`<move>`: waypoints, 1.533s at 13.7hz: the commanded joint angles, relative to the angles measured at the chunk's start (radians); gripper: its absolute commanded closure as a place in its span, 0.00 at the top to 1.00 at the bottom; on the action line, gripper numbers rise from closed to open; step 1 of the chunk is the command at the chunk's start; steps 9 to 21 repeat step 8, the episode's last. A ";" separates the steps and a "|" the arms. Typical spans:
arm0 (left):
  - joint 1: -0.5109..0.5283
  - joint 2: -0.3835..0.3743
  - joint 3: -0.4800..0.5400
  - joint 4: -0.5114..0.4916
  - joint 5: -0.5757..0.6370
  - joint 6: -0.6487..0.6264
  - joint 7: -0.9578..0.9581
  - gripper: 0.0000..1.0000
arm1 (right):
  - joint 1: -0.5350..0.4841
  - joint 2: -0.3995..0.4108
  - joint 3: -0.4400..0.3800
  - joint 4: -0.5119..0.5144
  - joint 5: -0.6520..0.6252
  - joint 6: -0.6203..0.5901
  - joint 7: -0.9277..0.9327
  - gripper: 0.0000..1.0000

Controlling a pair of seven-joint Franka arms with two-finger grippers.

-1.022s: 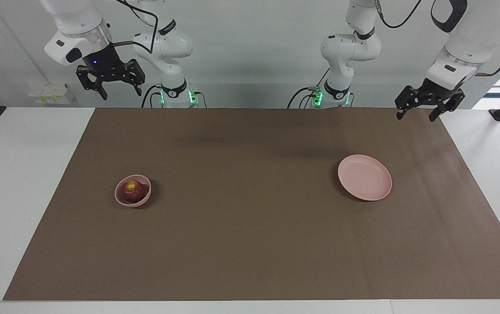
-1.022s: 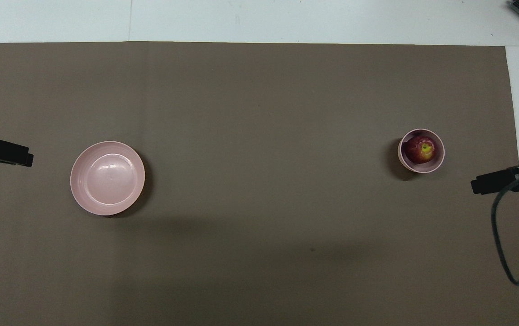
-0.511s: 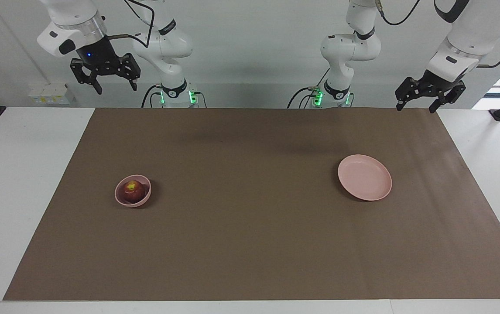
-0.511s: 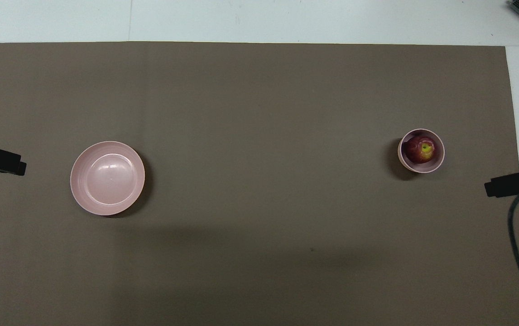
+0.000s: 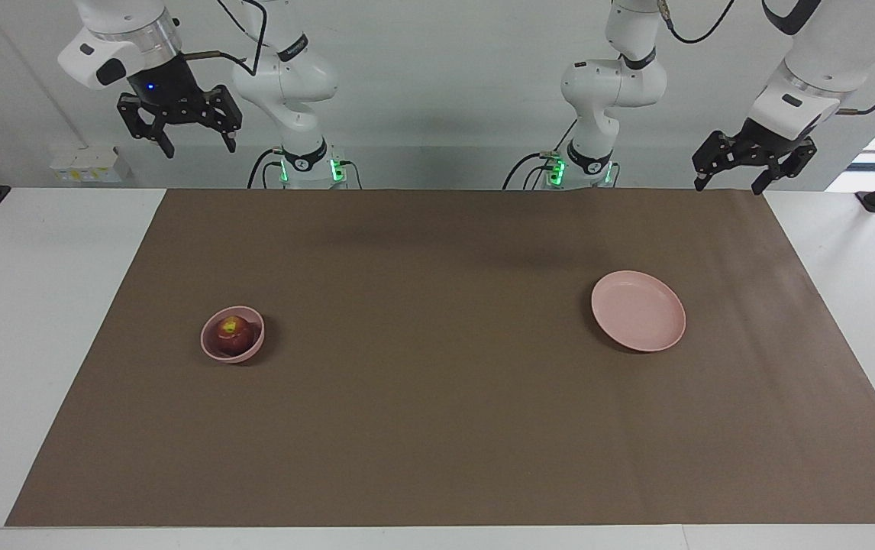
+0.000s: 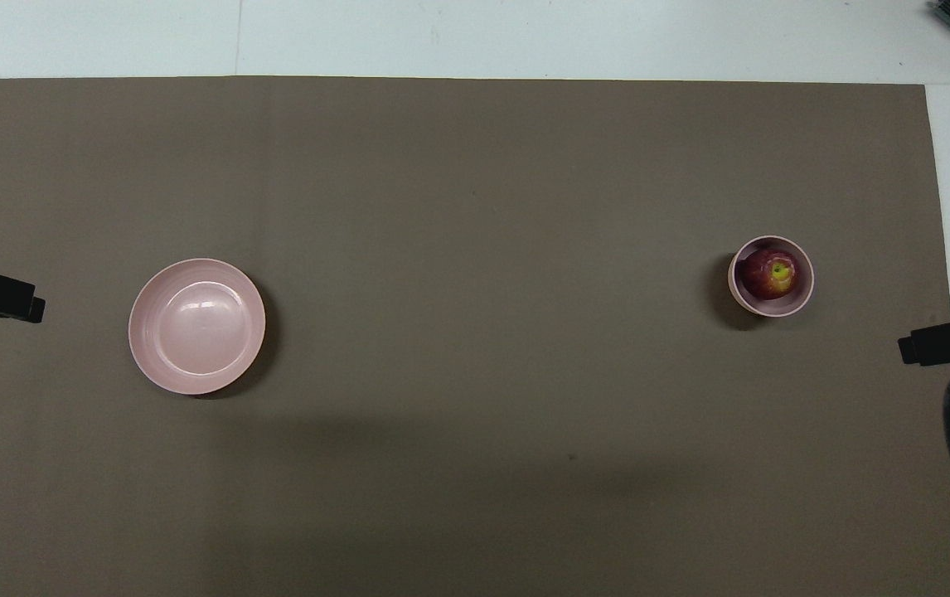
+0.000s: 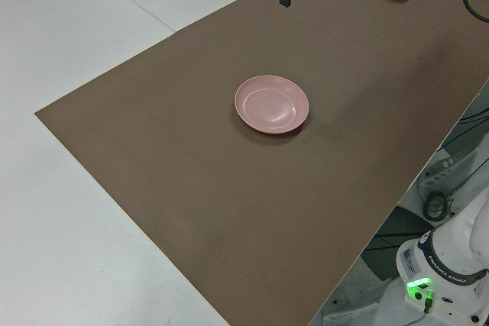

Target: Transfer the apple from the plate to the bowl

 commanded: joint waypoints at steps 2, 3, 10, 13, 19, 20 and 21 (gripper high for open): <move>-0.002 0.006 0.002 0.017 0.009 -0.025 -0.003 1.00 | -0.009 -0.022 0.008 -0.036 -0.034 0.007 -0.031 1.00; -0.002 0.005 0.002 0.017 0.009 -0.027 -0.005 1.00 | -0.009 -0.027 0.008 -0.042 -0.033 0.008 -0.029 1.00; 0.000 0.005 0.002 0.015 0.009 -0.024 -0.010 1.00 | -0.011 -0.029 0.010 -0.042 -0.016 0.008 -0.020 1.00; 0.000 0.005 0.002 0.015 0.009 -0.024 -0.010 1.00 | -0.011 -0.029 0.010 -0.042 -0.016 0.008 -0.020 1.00; 0.000 0.005 0.002 0.015 0.009 -0.024 -0.010 1.00 | -0.011 -0.029 0.010 -0.042 -0.016 0.008 -0.020 1.00; 0.000 0.005 0.002 0.015 0.009 -0.024 -0.010 1.00 | -0.011 -0.029 0.010 -0.042 -0.016 0.008 -0.020 1.00; 0.000 0.005 0.002 0.015 0.009 -0.024 -0.010 1.00 | -0.011 -0.029 0.010 -0.042 -0.016 0.008 -0.020 1.00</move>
